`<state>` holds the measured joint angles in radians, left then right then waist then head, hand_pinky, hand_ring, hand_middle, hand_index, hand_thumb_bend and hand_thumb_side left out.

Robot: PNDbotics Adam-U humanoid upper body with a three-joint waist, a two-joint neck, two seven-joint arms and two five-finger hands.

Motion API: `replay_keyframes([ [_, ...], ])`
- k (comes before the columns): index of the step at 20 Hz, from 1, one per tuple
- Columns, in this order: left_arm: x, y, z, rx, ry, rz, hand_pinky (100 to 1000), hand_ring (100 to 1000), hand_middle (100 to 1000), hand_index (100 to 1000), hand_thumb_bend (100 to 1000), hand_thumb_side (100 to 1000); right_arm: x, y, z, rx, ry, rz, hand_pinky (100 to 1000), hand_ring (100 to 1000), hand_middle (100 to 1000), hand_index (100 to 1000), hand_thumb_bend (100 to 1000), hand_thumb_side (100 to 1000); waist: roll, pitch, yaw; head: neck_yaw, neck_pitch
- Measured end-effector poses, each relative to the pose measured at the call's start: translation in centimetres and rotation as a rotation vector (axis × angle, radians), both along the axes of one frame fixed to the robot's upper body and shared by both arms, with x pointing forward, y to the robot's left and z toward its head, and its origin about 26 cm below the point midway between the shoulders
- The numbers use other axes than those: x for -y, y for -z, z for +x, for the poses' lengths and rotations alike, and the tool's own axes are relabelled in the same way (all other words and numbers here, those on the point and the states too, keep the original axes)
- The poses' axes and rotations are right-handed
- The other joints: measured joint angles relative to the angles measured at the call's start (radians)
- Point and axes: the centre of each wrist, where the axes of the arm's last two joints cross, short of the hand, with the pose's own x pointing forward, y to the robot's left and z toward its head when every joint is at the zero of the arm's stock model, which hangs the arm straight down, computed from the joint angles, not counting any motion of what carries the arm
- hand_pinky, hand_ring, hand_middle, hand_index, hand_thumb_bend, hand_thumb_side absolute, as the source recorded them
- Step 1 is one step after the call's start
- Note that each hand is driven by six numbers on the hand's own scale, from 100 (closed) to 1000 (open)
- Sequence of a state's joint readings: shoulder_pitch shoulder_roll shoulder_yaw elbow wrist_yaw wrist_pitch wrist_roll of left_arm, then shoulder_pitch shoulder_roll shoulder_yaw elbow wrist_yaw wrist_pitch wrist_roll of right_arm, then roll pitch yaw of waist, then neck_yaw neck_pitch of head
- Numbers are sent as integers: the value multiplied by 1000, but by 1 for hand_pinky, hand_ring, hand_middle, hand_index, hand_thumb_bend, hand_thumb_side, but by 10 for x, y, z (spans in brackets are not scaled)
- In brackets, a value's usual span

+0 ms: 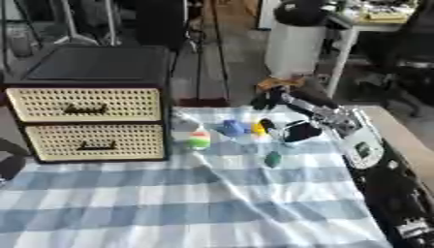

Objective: Pick up objects from table and place into drawer.

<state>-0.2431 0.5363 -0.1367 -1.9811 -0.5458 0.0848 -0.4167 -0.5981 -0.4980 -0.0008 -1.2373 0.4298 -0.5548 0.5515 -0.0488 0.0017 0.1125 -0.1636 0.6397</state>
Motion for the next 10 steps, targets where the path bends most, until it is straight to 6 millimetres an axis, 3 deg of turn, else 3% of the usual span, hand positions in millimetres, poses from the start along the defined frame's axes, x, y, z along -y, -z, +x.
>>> replay_keyframes([
  [1,1,0,0,0,2,0,278,100,158,698,397,1000,0,0,0,0,1,1,723,753,701,843,100,137,0,0,-1,0,0],
  [4,2,-1,0,1,4,1,281,100,160,698,427,1000,1,0,0,3,9,15,715,745,691,841,100,289,1,0,-3,1,0],
  [10,7,-6,3,24,-26,32,275,100,131,693,473,1000,1,1,-2,8,13,60,705,735,679,837,100,328,5,0,-9,4,0],
])
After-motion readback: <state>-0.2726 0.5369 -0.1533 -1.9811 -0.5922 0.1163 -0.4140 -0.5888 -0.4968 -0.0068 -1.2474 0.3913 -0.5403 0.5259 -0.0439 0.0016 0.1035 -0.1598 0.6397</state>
